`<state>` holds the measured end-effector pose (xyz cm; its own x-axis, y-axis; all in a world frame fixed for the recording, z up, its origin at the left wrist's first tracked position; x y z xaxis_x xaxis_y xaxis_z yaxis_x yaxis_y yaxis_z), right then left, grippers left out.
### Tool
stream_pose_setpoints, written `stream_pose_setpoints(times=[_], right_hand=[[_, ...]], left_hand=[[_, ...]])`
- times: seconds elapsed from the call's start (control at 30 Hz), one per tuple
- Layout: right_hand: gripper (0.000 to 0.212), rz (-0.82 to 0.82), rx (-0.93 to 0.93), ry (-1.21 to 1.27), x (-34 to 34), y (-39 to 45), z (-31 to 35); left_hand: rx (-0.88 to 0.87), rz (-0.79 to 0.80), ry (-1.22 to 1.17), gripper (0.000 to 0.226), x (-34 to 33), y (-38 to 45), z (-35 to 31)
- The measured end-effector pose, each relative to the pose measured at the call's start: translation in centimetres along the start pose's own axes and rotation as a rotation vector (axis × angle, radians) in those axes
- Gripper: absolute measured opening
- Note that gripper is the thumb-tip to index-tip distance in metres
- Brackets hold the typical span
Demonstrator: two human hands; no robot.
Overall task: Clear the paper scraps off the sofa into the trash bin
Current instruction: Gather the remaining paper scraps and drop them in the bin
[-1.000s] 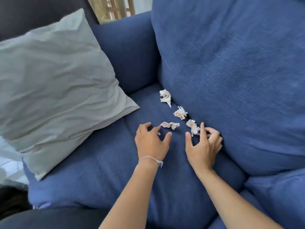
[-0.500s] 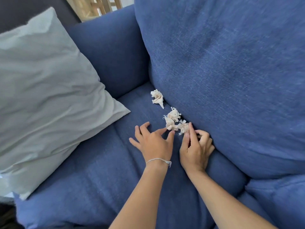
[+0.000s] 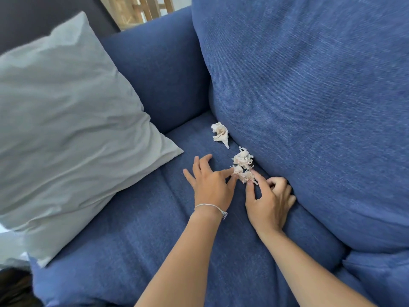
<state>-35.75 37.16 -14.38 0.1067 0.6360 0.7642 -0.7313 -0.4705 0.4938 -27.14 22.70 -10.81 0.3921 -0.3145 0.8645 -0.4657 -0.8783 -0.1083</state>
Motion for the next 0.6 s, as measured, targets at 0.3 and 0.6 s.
stream_pose_setpoints(times=[0.3, 0.6], right_hand=[[0.013, -0.078, 0.037, 0.018, 0.1, -0.5, 0.3], [0.013, -0.134, 0.211, 0.08, 0.5, -0.6, 1.7]], left_hand=[[0.186, -0.099, -0.666, 0.014, 4.3, -1.8, 7.9], [0.208, -0.032, -0.614, 0.017, 4.2, -3.7, 8.9]])
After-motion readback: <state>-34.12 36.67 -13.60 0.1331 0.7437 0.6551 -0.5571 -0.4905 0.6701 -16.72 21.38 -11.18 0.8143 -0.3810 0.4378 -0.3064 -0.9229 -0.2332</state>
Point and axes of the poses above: each hand's wrist, its own y-axis towards the middle knuckle, its own x-axis out of the back of the hand, z = x × y, the point moved 7 cm from there along y, towards the middle knuckle, and after that the axes turned 14 degrees about x, right-handed, at the moved point
